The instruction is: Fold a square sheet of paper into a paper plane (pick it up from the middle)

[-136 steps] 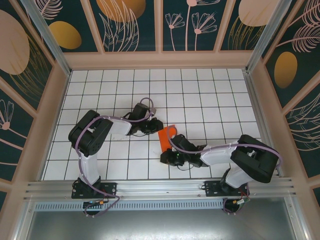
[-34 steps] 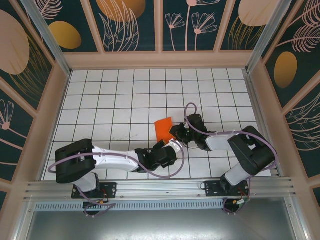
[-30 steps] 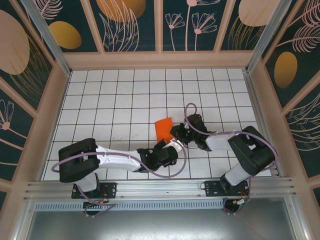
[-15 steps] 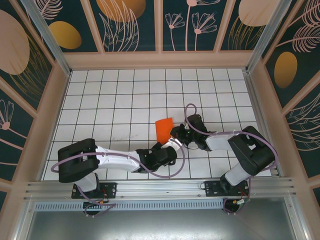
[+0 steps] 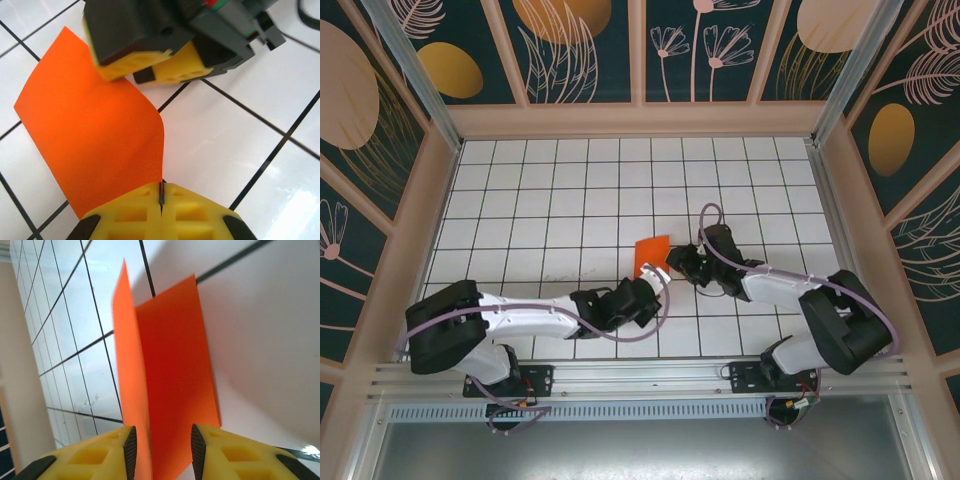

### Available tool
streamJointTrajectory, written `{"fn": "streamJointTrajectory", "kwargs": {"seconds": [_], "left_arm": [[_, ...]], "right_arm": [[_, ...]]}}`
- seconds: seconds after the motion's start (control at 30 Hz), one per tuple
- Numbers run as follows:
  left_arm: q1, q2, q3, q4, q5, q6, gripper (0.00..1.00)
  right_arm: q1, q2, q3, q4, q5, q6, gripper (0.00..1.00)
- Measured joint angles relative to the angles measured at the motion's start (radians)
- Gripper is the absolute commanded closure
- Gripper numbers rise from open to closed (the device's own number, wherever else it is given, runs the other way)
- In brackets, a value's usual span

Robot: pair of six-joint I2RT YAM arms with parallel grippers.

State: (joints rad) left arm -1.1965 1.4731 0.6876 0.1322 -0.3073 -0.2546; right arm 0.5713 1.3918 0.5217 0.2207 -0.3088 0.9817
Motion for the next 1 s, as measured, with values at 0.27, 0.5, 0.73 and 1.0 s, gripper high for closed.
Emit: {"fn": "streamJointTrajectory", "kwargs": {"seconds": [0.27,0.5,0.73,1.0], "left_arm": [[0.107,-0.026,-0.045,0.029,0.279,-0.056,1.0],[0.174,-0.021,-0.071,0.065,0.445,-0.108,1.0],[0.223,-0.01,-0.079,0.094,0.546,-0.136,1.0],[0.249,0.013,-0.094,0.104,0.605,-0.158,1.0]], "right_arm": [[-0.003,-0.06,0.053,-0.096,0.063,-0.07,0.7],[-0.002,-0.046,0.084,-0.082,0.019,-0.11,0.82],[0.021,0.135,0.212,-0.08,-0.029,-0.148,0.85],[0.024,0.307,0.305,-0.146,-0.014,-0.207,0.86]]}}
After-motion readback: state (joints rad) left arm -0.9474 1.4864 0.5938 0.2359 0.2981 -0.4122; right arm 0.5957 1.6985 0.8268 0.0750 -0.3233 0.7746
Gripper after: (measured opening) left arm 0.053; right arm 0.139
